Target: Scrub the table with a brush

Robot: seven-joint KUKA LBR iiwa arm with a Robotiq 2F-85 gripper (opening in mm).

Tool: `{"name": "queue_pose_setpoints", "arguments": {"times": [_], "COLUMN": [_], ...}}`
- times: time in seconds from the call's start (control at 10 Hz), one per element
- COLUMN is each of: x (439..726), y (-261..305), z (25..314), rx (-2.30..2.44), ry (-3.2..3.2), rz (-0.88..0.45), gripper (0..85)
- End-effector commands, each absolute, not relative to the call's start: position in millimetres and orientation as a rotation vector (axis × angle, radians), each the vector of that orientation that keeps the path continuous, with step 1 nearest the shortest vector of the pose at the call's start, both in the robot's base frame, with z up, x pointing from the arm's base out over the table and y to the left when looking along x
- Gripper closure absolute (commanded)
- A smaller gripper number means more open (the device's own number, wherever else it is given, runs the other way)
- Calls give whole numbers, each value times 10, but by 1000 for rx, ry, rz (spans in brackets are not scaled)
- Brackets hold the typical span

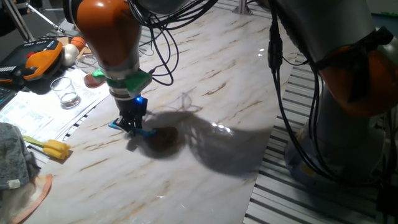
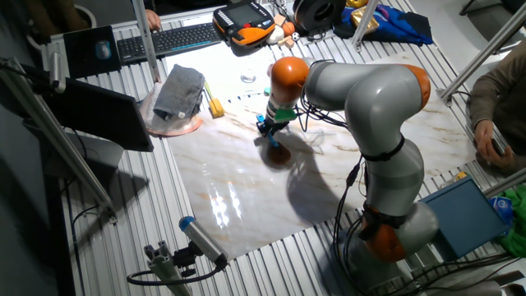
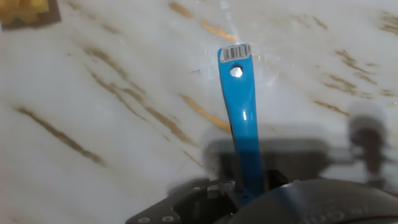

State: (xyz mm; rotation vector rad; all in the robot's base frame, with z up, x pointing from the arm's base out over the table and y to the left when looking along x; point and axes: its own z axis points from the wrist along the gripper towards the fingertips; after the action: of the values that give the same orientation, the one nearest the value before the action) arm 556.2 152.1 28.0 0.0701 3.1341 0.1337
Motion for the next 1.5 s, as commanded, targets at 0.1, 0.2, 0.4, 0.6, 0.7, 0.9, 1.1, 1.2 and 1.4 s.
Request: {"name": "queue_pose_setpoints", "arguments": {"times": [0.1, 0.2, 0.4, 0.6, 0.7, 0.9, 1.1, 1.2, 1.4], "x": [5559, 5567, 5606, 5615, 5612, 5631, 5672, 5697, 5757], "y": [1527, 1518, 1476, 1454, 1436, 1389, 1340, 1308, 1223], "z": [273, 273, 289, 327, 375, 436, 449, 460, 497], "rx": [72, 53, 1, -11, -3, -37, -65, -76, -92], "ry": [3123, 3115, 3105, 3079, 3055, 3016, 2984, 2978, 2978], "rz": [133, 132, 160, 158, 174, 164, 153, 147, 143], "gripper": [510, 680, 850, 850, 850, 850, 850, 850, 850]}}
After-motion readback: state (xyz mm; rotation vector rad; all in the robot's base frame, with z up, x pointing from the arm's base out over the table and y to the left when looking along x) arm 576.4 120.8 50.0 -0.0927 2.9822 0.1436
